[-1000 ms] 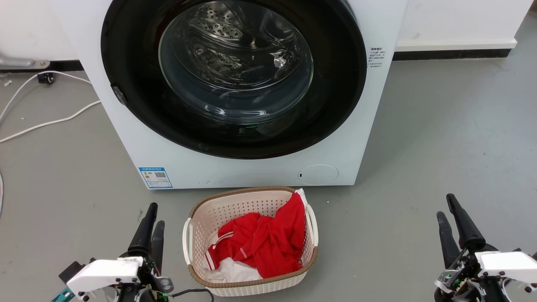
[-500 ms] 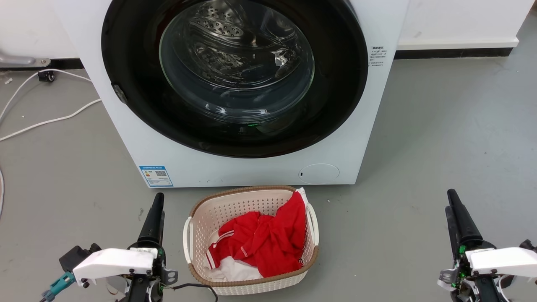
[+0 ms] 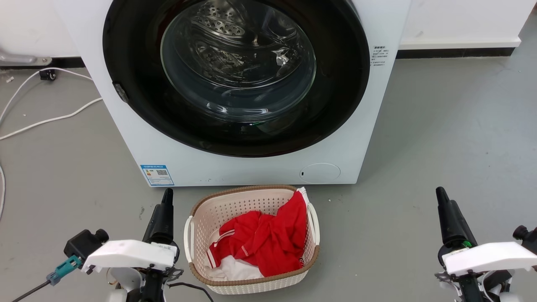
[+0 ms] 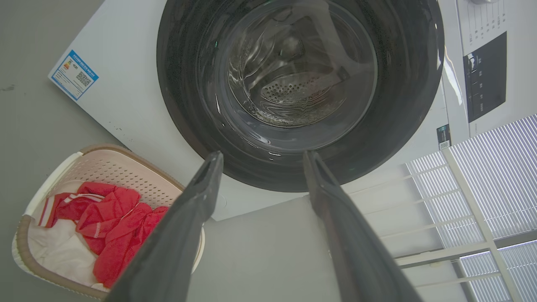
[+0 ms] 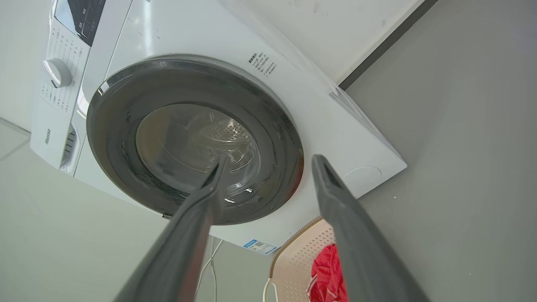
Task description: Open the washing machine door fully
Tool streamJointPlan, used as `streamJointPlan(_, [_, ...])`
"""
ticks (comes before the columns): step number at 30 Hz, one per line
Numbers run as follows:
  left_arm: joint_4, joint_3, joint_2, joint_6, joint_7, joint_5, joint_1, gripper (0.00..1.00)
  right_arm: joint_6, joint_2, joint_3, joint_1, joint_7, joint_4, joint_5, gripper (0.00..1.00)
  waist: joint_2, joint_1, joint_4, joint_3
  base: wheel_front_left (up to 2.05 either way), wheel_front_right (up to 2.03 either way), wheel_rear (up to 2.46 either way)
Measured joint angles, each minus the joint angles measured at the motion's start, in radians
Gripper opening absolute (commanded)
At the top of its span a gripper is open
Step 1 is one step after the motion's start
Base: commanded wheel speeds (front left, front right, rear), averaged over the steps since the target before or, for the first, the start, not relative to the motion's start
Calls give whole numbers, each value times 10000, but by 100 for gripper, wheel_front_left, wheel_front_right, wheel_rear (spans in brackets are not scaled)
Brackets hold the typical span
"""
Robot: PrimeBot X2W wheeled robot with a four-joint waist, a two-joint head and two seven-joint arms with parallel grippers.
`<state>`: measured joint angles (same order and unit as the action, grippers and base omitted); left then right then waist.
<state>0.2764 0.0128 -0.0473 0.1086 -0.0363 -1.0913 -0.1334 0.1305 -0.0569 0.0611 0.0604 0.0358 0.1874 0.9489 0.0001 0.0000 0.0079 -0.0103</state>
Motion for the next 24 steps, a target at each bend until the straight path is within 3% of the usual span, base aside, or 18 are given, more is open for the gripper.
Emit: streamJointPlan(24, [543, -518, -19, -222, -773, 4130, -515, 100, 2, -10, -320, 11, 786, 94, -4297, 100, 0, 0, 89, 28, 0, 0, 0])
